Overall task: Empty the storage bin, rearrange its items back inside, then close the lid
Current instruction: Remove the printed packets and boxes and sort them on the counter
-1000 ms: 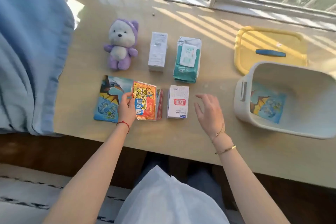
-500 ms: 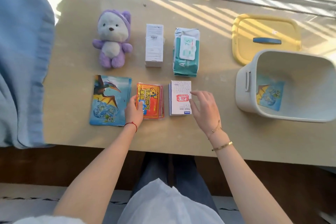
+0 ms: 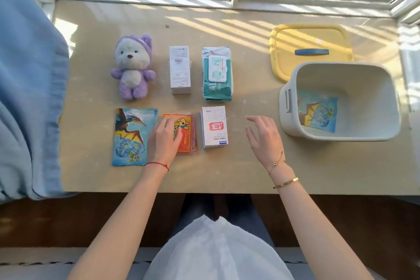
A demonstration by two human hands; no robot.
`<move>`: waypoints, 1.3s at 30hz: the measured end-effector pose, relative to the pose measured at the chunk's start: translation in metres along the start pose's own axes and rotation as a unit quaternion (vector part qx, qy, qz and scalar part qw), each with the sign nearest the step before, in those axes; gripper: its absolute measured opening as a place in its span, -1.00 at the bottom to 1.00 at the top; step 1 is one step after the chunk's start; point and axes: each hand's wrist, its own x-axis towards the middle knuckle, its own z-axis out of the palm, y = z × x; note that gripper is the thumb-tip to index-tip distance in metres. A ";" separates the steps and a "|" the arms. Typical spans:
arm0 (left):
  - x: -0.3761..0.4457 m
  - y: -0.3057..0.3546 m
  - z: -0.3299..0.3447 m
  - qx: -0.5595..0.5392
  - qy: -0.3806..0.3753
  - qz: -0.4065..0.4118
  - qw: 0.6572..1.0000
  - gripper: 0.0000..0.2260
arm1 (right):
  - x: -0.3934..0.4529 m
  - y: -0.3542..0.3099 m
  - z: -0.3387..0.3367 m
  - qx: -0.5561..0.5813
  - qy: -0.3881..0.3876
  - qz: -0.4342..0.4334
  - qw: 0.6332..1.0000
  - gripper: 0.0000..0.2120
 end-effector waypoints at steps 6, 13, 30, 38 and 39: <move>0.008 0.078 0.000 0.013 0.028 0.095 0.995 -0.80 | -0.010 0.052 -0.049 -0.006 0.036 0.008 0.999 -0.77; 0.012 0.206 0.030 0.001 0.057 0.166 0.984 -0.76 | -0.008 0.158 -0.109 0.014 0.030 0.042 0.999 -0.79; 0.046 0.375 0.174 0.013 0.024 0.078 0.997 -0.79 | 0.100 0.356 -0.121 -0.060 -0.169 0.025 0.983 -0.71; 0.054 0.376 0.213 0.047 0.005 0.066 0.997 -0.80 | 0.129 0.377 -0.078 -0.052 -0.225 0.049 0.972 -0.61; 0.055 0.375 0.216 0.043 0.004 0.061 0.997 -0.81 | 0.130 0.378 -0.074 -0.051 -0.230 0.050 0.971 -0.61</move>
